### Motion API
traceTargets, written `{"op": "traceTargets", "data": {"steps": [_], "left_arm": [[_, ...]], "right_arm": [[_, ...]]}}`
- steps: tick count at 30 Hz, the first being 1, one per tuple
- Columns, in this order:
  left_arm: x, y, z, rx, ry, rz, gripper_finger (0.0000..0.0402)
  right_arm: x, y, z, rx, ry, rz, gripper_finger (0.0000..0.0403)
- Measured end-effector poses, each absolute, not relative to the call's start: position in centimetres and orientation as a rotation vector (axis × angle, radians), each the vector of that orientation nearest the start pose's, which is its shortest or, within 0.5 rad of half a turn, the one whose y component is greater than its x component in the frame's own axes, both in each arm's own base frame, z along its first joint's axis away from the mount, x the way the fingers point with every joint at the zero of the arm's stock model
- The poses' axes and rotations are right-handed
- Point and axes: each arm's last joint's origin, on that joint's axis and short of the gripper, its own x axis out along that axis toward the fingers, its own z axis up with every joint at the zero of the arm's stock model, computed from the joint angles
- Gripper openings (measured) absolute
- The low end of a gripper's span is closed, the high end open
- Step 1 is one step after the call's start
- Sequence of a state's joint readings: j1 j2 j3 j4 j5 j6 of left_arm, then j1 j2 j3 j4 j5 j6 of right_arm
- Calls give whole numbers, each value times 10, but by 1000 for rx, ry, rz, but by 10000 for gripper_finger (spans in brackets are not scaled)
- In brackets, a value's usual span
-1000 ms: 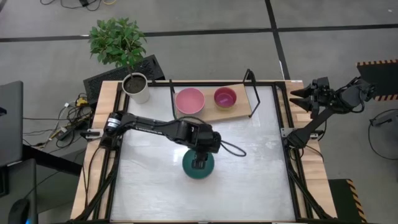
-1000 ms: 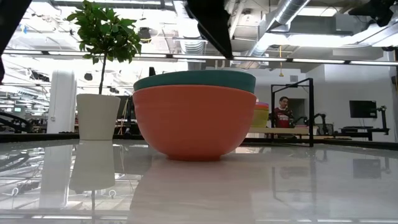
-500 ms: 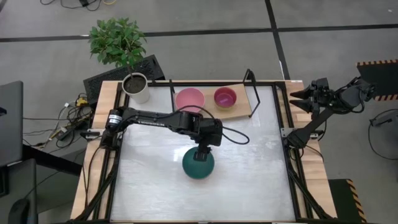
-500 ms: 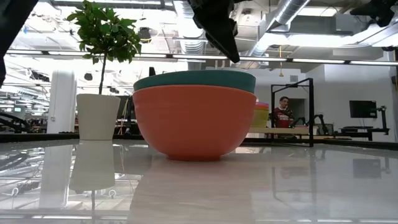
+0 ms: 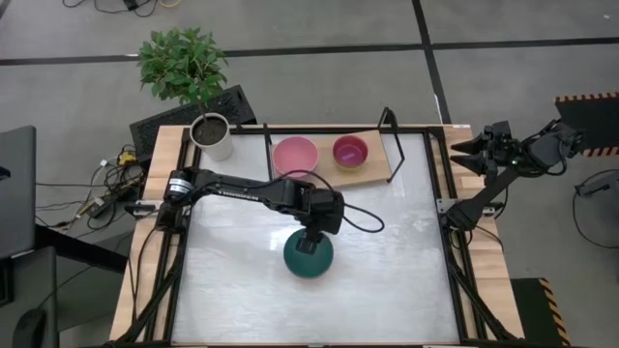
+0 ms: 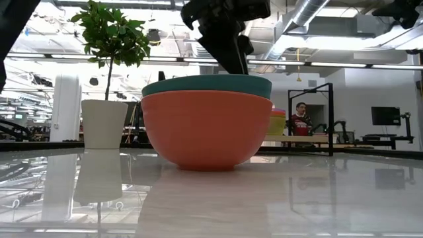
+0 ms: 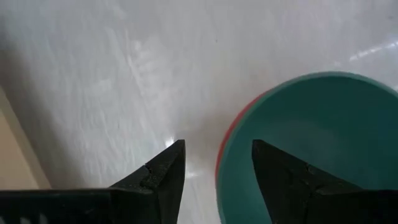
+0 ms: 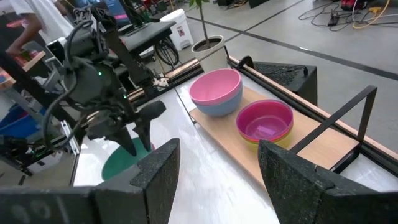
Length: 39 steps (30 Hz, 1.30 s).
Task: Place and stack bowls onto a shelf
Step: Stack the big green bowl on top of the big pink bowl on the shelf
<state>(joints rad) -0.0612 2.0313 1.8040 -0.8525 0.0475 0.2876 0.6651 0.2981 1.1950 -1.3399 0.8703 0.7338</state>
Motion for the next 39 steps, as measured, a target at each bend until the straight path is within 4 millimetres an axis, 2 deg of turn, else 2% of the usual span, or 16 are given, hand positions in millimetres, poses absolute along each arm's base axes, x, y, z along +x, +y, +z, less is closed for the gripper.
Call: {"op": "traceTargets", "data": {"steps": [9,14,25,30,39], "left_arm": [[432,-18,246,324,1075,-329,171],[432,-14,246,310,1054,-378,169],[433,-12,243,336,1038,-434,104],[437,-12,229,306,1066,-422,105],[440,-13,223,284,1079,-414,113]], "right_arm": [[-24,-47,373,428,223,-308,242],[-24,-47,373,425,219,-315,242],[-24,-48,373,439,212,-325,242],[-24,-48,373,442,211,-326,242],[-24,-48,373,459,208,-327,242]]}}
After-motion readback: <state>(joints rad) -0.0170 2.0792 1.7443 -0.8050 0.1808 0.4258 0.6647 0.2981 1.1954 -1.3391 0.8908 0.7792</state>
